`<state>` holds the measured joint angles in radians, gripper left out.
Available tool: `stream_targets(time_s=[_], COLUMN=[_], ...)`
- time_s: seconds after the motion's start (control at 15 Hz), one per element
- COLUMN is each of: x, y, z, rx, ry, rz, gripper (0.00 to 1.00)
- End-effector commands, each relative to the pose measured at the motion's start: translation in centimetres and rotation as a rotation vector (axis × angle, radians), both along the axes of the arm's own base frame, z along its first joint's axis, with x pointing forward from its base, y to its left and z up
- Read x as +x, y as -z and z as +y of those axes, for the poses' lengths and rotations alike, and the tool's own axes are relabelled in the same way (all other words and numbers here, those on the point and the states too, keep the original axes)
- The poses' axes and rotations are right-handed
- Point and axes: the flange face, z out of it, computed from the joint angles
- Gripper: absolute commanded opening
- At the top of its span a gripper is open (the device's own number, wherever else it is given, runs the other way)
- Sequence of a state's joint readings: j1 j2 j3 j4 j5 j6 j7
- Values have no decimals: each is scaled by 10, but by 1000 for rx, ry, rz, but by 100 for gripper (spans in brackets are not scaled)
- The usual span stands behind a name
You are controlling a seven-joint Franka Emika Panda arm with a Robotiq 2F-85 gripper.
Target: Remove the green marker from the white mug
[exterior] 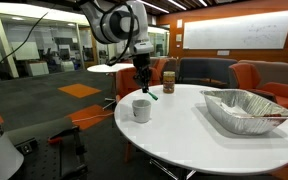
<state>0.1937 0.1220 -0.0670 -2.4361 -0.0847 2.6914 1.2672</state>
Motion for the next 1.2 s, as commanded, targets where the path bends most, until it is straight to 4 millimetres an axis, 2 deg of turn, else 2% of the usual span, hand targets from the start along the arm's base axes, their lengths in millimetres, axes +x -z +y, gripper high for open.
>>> stream_targets(time_s=[0.0, 0.2, 0.47, 0.73, 1.0, 1.07, 1.13], x=[18, 45, 78, 111, 138, 142, 146], y=[-1, 15, 52, 85, 107, 111, 112], z=[-11, -9, 17, 36, 39, 39, 39], rx=[-124, -247, -305, -371, -416, -416, -410], ry=[126, 252, 385, 448, 460, 460, 454], rz=[-37, -57, -35, -14, -12, -13, -16], gripper=[3, 3, 3, 3, 3, 37, 38])
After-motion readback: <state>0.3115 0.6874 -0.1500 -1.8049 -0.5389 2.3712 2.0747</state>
